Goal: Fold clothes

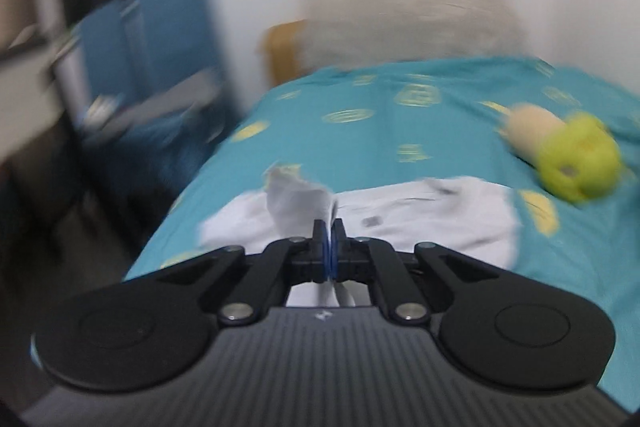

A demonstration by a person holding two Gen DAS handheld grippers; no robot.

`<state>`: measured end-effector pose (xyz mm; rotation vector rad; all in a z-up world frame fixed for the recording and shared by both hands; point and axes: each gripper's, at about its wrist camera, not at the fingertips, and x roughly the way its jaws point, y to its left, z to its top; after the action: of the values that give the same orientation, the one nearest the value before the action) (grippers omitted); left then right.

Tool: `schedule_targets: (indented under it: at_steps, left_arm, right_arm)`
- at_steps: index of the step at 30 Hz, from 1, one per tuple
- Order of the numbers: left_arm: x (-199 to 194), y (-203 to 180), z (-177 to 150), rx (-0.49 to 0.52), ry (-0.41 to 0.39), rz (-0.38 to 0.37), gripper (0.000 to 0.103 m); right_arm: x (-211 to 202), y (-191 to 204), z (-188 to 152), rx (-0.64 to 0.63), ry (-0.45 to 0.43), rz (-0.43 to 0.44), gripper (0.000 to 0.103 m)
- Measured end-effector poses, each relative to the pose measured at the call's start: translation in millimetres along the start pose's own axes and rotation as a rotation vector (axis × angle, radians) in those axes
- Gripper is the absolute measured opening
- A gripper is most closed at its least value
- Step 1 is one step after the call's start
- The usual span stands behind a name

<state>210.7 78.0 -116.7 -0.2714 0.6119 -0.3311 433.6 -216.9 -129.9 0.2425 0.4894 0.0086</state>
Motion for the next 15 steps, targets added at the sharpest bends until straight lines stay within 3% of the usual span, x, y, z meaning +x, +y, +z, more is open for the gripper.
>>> schedule_targets:
  at_steps: [3,7,10,12,13,14,15]
  left_arm:
    - [0.3,-4.1,-2.2,0.026,0.001,0.000,0.103]
    - [5.7,-8.9,-5.3,0.062,0.016,0.020,0.103]
    - [10.3,-10.9,-6.5,0.077,0.026,0.029,0.103]
    - [11.9,-12.6,-6.5,0.090,0.028,0.045,0.103]
    - [11.7,-13.5,-6.4,0.094,0.026,0.050,0.103]
    - [10.6,-14.7,-6.2,0.098,0.023,0.054,0.103]
    - [8.5,-16.4,-6.2,0.105,0.020,0.056,0.103]
  right_arm:
    - [15.9,-35.1,-0.8,0.109,0.030,-0.087,0.004]
    - [34.7,-61.9,-13.6,0.168,0.108,-0.125,0.005]
    - [31.3,-62.2,-15.6,0.167,0.130,-0.069,0.009]
    - [22.3,-58.1,-13.9,0.160,0.157,-0.036,0.030]
    - [11.8,-55.5,-13.3,0.152,0.151,-0.018,0.059]
    - [0.3,-53.0,-12.6,0.142,0.138,-0.002,0.077]
    - [-15.0,-50.3,-11.7,0.126,0.108,0.004,0.081]
